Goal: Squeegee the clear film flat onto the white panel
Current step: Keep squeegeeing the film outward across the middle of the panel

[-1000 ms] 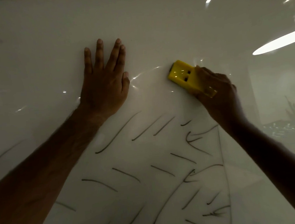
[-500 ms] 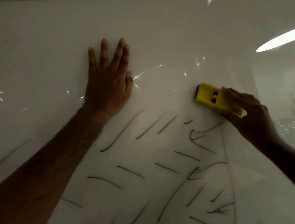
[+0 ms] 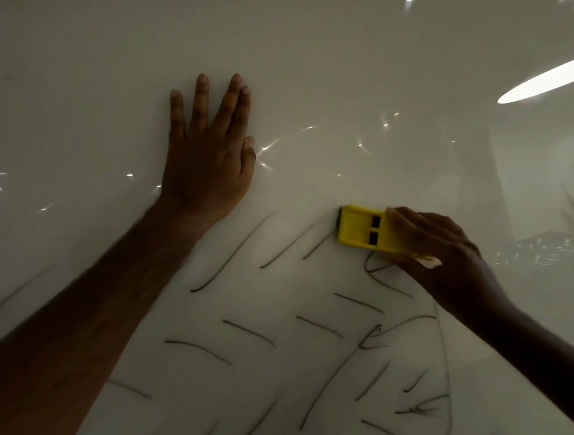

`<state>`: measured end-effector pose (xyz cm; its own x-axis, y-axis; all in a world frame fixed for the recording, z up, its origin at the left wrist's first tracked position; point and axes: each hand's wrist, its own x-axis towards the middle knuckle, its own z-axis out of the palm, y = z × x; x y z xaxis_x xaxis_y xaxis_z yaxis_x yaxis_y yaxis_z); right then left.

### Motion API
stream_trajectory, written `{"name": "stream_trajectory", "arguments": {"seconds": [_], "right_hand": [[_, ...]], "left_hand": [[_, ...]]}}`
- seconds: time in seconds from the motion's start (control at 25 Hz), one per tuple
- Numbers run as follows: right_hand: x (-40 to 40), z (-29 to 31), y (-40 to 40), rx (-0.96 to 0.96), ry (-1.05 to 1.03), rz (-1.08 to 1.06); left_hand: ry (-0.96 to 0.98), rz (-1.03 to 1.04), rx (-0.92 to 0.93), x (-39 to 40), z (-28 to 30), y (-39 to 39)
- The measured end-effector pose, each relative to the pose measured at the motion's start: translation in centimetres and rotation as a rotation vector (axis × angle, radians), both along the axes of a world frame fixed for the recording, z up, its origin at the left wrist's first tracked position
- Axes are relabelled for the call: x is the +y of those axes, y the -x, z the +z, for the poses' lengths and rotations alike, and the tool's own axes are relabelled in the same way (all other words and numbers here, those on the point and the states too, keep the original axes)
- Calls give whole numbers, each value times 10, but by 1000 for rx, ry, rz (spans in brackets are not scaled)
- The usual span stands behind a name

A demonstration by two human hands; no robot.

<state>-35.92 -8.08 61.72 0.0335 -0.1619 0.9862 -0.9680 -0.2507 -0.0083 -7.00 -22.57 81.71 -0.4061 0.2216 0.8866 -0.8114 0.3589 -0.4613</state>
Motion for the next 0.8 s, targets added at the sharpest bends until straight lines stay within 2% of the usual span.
{"name": "stream_trajectory", "arguments": {"seconds": [0.12, 0.28, 0.4, 0.52, 0.64, 0.72, 0.8], "right_hand": [[13, 3, 26, -71, -13, -51], [7, 55, 17, -138, 54, -76], [-11, 76, -14, -68, 71, -61], [-19, 47, -35, 100, 63, -8], [-11, 0, -19, 260, 31, -32], [-2, -7, 5, 257, 24, -78], [0, 13, 21, 191, 57, -126]], "left_hand": [[-2, 10, -6, 1, -1, 1], [-11, 20, 0, -1, -1, 0], [-4, 18, 4, -1, -1, 1], [-13, 10, -1, 0, -1, 1], [-13, 5, -7, 0, -1, 0], [0, 6, -4, -1, -2, 0], [10, 9, -2, -1, -2, 1]]}}
